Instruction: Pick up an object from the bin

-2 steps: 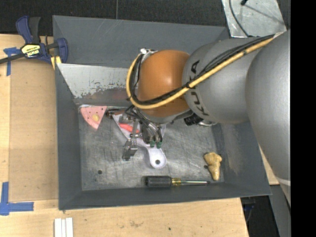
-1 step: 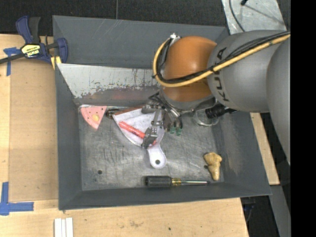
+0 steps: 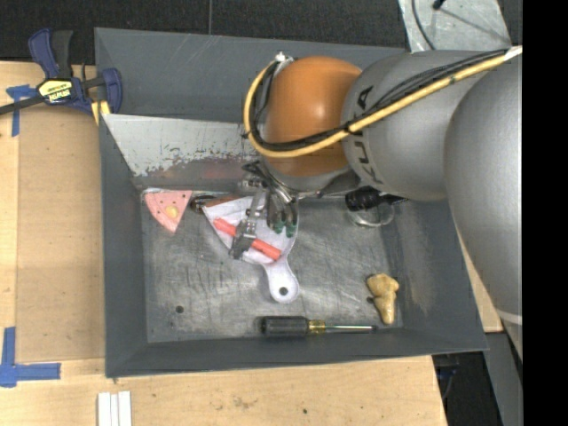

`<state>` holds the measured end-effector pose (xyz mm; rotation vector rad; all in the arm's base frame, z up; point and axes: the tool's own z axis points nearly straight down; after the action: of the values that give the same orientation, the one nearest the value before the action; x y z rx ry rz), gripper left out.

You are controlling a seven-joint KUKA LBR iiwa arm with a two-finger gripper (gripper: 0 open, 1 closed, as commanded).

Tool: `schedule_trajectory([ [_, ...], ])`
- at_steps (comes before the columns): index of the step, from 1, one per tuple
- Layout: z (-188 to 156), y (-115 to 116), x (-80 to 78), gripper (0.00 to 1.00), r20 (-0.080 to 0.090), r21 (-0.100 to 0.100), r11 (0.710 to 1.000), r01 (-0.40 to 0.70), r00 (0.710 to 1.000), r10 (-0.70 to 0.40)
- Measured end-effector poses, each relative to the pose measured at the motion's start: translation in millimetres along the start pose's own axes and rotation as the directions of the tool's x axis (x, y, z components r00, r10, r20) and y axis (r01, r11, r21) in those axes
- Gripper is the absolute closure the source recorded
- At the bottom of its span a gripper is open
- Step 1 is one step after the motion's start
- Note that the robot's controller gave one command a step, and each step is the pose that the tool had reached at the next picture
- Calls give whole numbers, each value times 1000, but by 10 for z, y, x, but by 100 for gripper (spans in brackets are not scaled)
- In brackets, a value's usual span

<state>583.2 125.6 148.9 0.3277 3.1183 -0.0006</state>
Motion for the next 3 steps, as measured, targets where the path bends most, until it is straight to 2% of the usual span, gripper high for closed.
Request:
schedule_trajectory([
  [1,679,-266,-40,0,1,-7,997,-80,997,80],
  [2,720,-315,-26,100,-11,-3,996,-92,996,92],
  [3,720,-315,-26,100,-11,-3,996,-92,996,92],
])
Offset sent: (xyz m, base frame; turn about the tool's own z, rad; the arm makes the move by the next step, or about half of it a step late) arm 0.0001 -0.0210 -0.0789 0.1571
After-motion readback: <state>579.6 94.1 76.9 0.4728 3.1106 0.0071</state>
